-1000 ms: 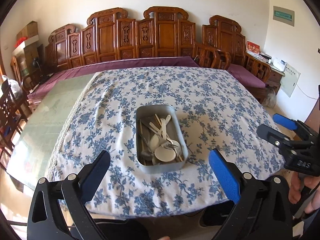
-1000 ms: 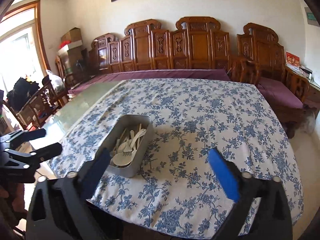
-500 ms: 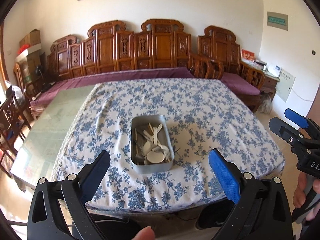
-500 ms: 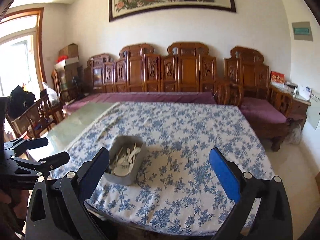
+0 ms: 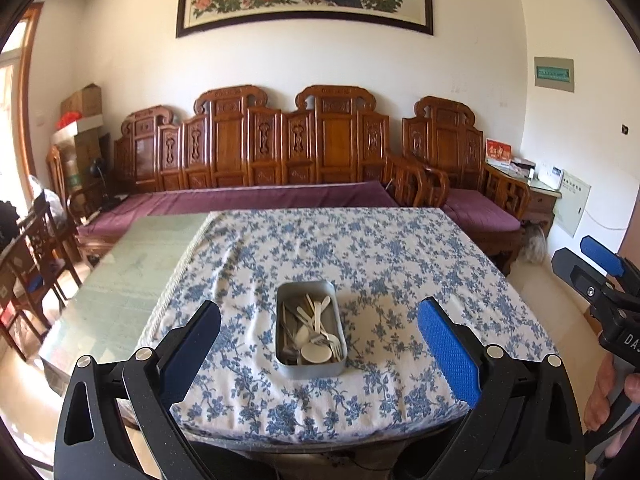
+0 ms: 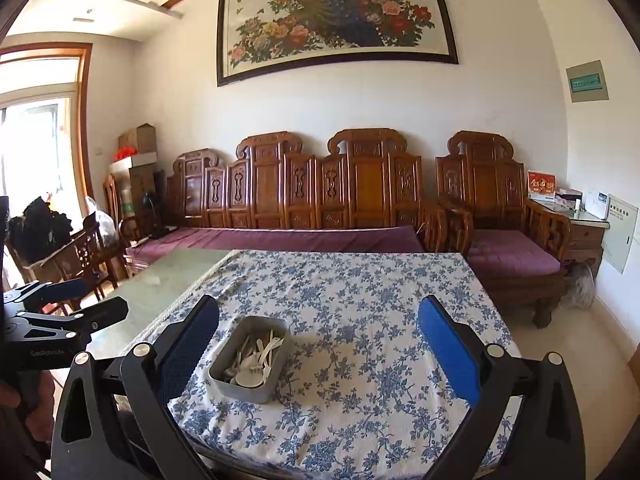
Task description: Organize utensils
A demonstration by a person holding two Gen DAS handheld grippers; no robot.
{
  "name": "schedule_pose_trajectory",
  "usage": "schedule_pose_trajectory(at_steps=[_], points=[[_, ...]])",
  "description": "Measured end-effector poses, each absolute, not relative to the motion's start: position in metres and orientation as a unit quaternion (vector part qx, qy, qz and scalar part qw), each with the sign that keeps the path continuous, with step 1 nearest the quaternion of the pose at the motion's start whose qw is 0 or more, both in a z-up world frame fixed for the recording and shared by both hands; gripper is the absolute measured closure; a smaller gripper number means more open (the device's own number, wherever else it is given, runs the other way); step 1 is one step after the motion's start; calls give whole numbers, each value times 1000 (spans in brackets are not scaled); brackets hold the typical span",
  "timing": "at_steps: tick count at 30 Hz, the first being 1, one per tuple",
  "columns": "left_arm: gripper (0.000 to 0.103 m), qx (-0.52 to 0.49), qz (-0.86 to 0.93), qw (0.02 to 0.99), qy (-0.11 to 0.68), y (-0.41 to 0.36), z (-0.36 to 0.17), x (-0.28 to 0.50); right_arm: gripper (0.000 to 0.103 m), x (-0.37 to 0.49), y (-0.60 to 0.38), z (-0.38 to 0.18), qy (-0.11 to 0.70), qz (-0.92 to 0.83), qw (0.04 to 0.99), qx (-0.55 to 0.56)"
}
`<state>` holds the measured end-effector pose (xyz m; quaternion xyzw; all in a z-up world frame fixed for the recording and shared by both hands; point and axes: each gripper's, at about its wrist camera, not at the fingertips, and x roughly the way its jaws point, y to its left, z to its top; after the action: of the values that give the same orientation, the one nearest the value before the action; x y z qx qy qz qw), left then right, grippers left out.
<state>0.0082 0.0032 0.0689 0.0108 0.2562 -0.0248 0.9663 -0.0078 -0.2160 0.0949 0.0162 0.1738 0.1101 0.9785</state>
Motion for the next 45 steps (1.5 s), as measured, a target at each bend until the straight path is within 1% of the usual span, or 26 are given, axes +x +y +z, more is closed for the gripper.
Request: schedule_pose_trajectory(at_steps=[11,45], points=[[8,7,-16,969,247,2,73,0,3,-16,-218,105,163,112,980,15],[8,-1,-11,970,244,7,75,-1,3,-14,-216,94,168,112,979,15]])
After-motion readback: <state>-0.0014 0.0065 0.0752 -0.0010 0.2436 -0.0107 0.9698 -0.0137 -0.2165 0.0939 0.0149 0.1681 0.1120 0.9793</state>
